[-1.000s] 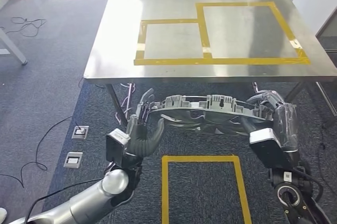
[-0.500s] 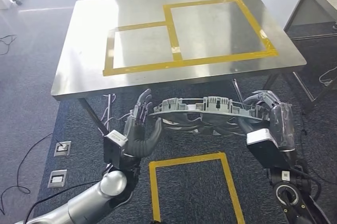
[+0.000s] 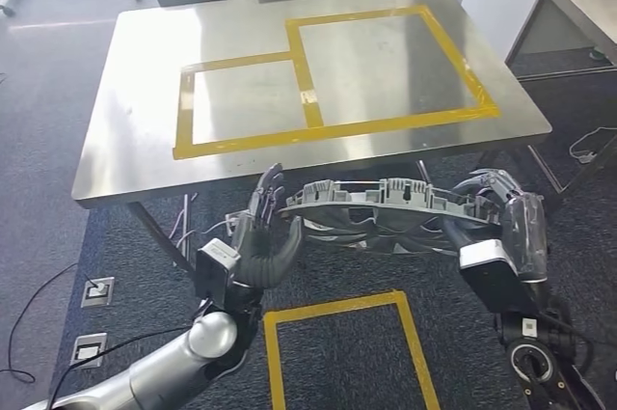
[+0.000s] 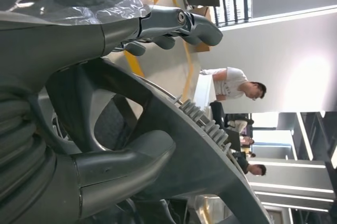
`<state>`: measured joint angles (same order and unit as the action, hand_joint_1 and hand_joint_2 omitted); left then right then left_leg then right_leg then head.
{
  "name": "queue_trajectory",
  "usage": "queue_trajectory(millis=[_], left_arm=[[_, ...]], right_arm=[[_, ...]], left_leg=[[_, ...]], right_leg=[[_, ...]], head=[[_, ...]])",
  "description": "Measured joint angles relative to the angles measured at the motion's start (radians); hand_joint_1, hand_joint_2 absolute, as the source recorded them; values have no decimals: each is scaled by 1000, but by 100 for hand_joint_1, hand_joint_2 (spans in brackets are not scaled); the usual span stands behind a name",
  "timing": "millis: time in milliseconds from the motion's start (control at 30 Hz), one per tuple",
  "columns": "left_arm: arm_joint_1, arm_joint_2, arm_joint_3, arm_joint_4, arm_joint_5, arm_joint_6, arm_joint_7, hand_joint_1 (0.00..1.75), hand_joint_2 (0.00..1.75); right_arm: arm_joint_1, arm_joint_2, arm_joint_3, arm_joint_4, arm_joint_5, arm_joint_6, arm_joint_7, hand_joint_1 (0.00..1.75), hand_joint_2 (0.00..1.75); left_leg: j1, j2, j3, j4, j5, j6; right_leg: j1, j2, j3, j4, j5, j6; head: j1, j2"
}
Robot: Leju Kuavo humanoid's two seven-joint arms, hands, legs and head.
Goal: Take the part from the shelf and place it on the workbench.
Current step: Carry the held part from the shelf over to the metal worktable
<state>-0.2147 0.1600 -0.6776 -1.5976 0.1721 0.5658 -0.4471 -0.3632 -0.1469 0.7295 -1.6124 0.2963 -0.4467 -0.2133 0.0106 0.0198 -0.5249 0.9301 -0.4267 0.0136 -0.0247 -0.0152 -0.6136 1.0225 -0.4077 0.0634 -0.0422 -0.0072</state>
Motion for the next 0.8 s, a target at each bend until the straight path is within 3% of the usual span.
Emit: queue_trajectory(millis=[67, 133, 200, 233, 333, 367, 400, 433, 500, 533, 567, 633, 700, 733, 800], left_arm=[[0, 0, 3, 0, -1, 0, 0, 0, 175], [0, 0, 6, -1, -1, 0, 1, 0, 175], [-1, 0, 7, -2, -1, 0, 0, 0, 175], [-1, 0, 8, -3, -2, 0, 0, 0, 175], [1, 0, 8, -3, -3, 2, 1, 0, 175], [3, 1, 8, -3, -4, 2, 2, 0, 175], [4, 1, 8, -3, -5, 2, 3, 0, 175], [5, 1, 9, -3, -7, 3, 3, 0, 175], [5, 1, 9, -4, -10, 4, 4, 0, 175], [5, 1, 10, -5, -11, 4, 5, 0, 175], [6, 1, 11, -7, -12, 3, 6, 0, 175], [6, 1, 12, -9, -15, 0, 7, 0, 175], [6, -2, 12, -12, -18, -2, 7, 0, 175], [5, -3, 12, -13, -18, -4, 7, 0, 175], [5, -6, 12, -14, -18, -8, 6, 0, 175]], right_arm=[[-1, 0, 0, 0, 0, 0, -1, 175, 175], [0, 0, 0, -1, -1, 0, -2, 175, 175], [0, 0, -1, -2, -2, 0, -2, 175, 175], [-1, 0, -1, -3, -2, 0, -2, 175, 175], [-1, 0, -2, -4, -2, 2, -2, 175, 175], [-1, 0, -2, -4, -2, 4, -2, 175, 175], [-1, 0, -2, -4, -2, 6, -3, 175, 175], [-1, 0, -2, -4, -2, 8, -3, 175, 175], [-1, 0, -2, -5, -1, 11, -3, 175, 175], [-3, 0, -2, -5, 0, 12, -3, 175, 175], [-3, 0, -2, -6, 1, 14, -2, 175, 175], [-4, 0, -2, -7, 5, 15, 1, 175, 175], [-5, 0, -3, -9, 11, 14, 3, 175, 175], [-7, 0, -4, -10, 14, 13, 5, 175, 175], [-11, 0, -4, -13, 19, 11, 10, 175, 175]], left_leg=[[-3, 7, 4, 7, -13, -13], [-7, 12, 4, 13, -20, -24], [-5, 8, -14, 56, -30, -34], [-2, 3, -42, 106, -43, -37], [-1, -10, -171, 296, -111, -42], [-2, -11, -201, 322, -115, -40], [-3, -13, -212, 311, -97, -35], [-5, -15, -204, 266, -58, -29], [-12, -32, -159, 125, 38, -6], [-16, -41, -138, 69, 58, 4], [-19, -49, -125, 33, 68, 12], [-22, -48, -108, 7, 60, 21], [-17, -39, -82, -7, 63, 26], [-15, -34, -68, -11, 60, 28], [-13, -28, -50, -13, 49, 31]], right_leg=[[5, -10, 20, -58, 10, -15], [7, -1, 25, -61, 8, -39], [5, 12, 32, -62, 7, -52], [5, 18, 38, -64, 5, -58], [9, 33, 49, -66, -7, -70], [12, 40, 54, -66, -13, -72], [15, 47, 61, -66, -18, -73], [17, 54, 70, -66, -24, -74], [22, 67, 87, -67, -37, -72], [22, 73, 91, -67, -44, -69], [21, 78, 93, -70, -48, -64], [18, 86, 98, -67, -48, -52], [19, 71, 98, -44, -60, -41], [19, 58, 83, -10, -79, -36], [16, 33, 15, 115, -130, -26]], head=[[5, 0], [2, 0], [-6, 0], [-11, 0], [-23, 0], [-26, 0], [-28, 0], [-29, 0], [-29, 0], [-27, 0], [-25, 0], [-24, 0], [-25, 0], [-22, 0], [-14, 0]])
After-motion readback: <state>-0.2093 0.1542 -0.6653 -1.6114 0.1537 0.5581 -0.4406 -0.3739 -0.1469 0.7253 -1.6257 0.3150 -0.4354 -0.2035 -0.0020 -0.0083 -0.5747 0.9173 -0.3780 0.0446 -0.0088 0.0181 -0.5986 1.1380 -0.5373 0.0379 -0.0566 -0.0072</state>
